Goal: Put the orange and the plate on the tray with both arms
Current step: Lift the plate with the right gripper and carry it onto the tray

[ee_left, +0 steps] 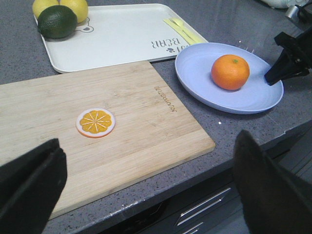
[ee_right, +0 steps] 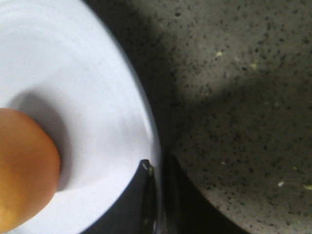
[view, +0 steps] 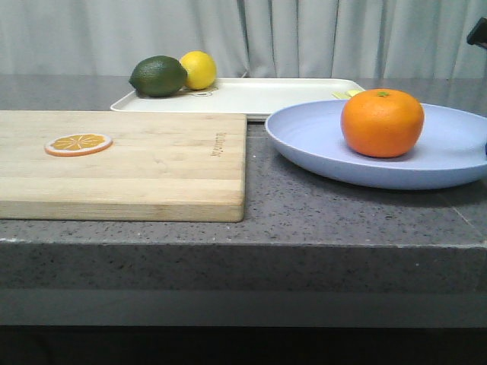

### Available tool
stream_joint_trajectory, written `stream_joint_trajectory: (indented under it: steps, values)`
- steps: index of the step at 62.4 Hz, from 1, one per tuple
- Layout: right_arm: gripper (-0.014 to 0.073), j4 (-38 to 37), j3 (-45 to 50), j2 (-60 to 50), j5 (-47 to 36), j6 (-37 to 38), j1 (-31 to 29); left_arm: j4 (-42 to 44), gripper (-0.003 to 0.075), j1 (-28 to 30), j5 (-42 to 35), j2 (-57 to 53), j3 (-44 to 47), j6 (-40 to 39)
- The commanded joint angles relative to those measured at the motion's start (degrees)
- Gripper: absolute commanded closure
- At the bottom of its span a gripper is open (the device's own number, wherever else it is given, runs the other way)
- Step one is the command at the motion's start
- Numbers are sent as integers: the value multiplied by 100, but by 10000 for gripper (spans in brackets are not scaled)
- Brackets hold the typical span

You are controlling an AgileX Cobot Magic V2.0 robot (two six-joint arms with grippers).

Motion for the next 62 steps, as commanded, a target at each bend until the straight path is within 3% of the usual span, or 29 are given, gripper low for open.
stream_joint_trajectory:
  steps: [1, 37, 62]
  values:
    - [662, 70, -178, -172, -29, -99, -37, -102, 47, 22, -480, 45, -144, -49]
    - [662, 195, -1489, -105, 738, 353, -37, -102, 47, 22, -470, 45, -144, -49]
    - [662, 195, -3239, 1271, 832, 870, 464, -102, 47, 22, -470, 45, -144, -49]
